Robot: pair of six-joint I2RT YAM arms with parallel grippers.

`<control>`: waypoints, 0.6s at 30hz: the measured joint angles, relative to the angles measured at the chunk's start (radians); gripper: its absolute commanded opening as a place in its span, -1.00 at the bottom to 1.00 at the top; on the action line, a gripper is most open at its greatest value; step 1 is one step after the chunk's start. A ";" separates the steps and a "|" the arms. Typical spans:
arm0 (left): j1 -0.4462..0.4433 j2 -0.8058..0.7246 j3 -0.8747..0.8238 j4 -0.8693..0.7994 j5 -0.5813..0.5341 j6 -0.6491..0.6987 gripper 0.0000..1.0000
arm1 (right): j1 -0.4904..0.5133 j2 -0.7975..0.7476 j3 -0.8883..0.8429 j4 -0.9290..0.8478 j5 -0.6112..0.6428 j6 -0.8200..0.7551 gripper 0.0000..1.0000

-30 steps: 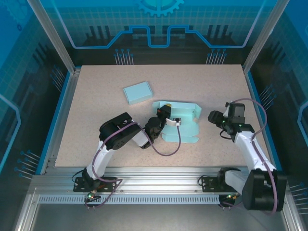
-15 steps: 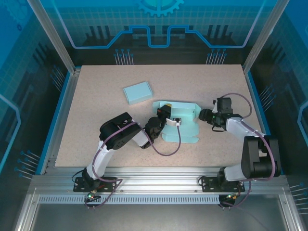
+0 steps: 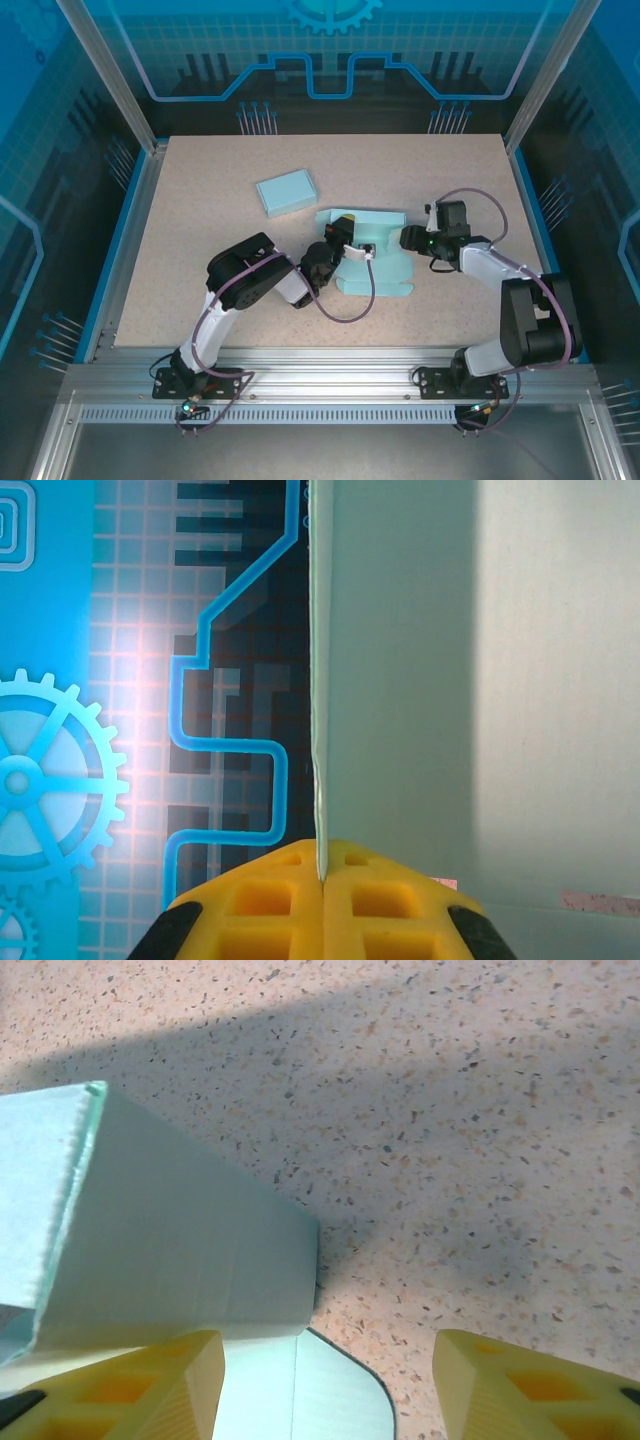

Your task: Fold the paper box

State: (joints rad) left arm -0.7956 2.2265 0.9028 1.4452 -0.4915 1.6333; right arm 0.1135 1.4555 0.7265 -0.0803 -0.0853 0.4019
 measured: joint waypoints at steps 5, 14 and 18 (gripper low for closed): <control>0.002 0.000 0.000 0.000 0.000 0.000 -1.00 | 0.005 0.014 0.000 0.029 -0.005 -0.006 0.10; 0.010 0.000 0.000 -0.002 -0.001 0.000 -1.00 | 0.018 0.022 -0.016 0.085 -0.024 -0.019 0.05; 0.010 0.000 0.000 -0.002 -0.001 0.000 -1.00 | 0.019 0.010 -0.044 0.116 -0.029 -0.018 0.02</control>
State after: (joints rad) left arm -0.7860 2.2265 0.9028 1.4433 -0.4923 1.6337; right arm 0.1322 1.4651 0.6823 0.0353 -0.1143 0.3836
